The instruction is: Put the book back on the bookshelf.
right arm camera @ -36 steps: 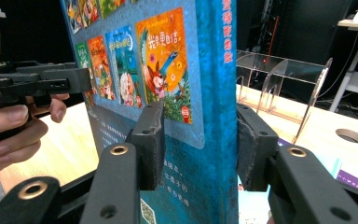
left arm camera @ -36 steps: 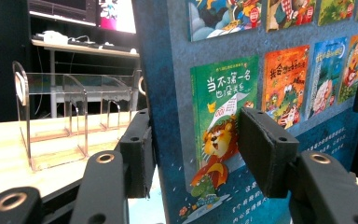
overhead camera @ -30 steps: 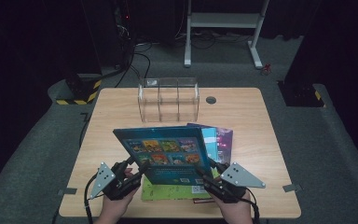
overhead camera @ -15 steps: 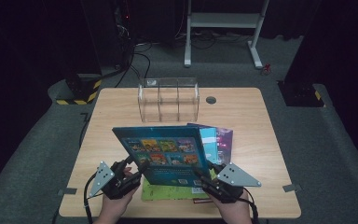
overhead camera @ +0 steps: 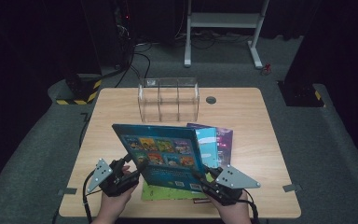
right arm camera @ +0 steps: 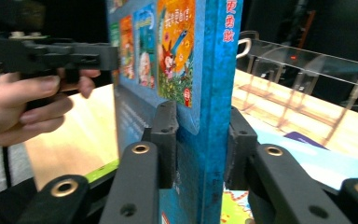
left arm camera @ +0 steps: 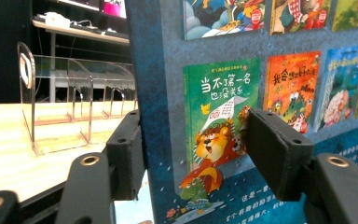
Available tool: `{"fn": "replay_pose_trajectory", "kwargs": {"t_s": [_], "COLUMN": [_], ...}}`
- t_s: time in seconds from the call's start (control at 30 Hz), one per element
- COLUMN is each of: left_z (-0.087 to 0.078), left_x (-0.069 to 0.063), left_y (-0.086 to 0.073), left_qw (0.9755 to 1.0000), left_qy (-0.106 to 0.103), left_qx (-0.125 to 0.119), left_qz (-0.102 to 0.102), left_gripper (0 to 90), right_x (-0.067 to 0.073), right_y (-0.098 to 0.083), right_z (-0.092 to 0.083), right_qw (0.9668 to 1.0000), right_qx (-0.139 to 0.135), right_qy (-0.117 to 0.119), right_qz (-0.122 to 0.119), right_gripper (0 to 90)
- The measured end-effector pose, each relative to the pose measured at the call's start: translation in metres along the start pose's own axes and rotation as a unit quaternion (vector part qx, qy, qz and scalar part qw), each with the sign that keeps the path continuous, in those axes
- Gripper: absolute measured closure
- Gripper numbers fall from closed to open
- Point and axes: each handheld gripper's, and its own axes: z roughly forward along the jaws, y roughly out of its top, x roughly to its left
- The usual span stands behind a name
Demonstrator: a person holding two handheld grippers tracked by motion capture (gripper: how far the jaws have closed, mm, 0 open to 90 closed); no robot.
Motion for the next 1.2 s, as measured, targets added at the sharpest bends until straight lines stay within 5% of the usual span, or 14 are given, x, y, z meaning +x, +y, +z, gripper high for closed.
{"fn": "replay_pose_trajectory", "kwargs": {"t_s": [0.43, 0.57, 0.7, 0.9, 1.2], "left_z": [0.002, 0.002, 0.003, 0.005, 0.002], "left_x": [0.008, 0.009, 0.011, 0.01, 0.006], "left_y": [0.002, 0.002, 0.001, -0.001, -0.003], "left_qw": [0.9998, 0.9992, 0.999, 0.9987, 0.9981], "left_qy": [0.002, 0.032, 0.03, 0.03, 0.036], "left_qx": [0.009, 0.021, 0.027, 0.036, 0.05], "left_qz": [-0.016, -0.013, -0.02, -0.019, -0.004], "left_gripper": [36.0, 38.3, 38.7, 38.8, 38.1], "right_x": [0.003, 0.008, 0.015, 0.008, 0.006], "right_y": [-0.001, -0.001, 0.0, -0.003, -0.004], "right_z": [0.002, 0.004, 0.006, 0.006, 0.011], "right_qw": [0.9996, 0.9995, 0.9996, 0.9999, 0.9994], "right_qx": [-0.004, -0.007, -0.002, -0.011, -0.018], "right_qy": [0.027, 0.031, 0.006, -0.012, -0.026], "right_qz": [-0.001, -0.007, -0.027, 0.006, 0.013], "right_gripper": [77.9, 80.3, 83.3, 83.1, 83.0]}}
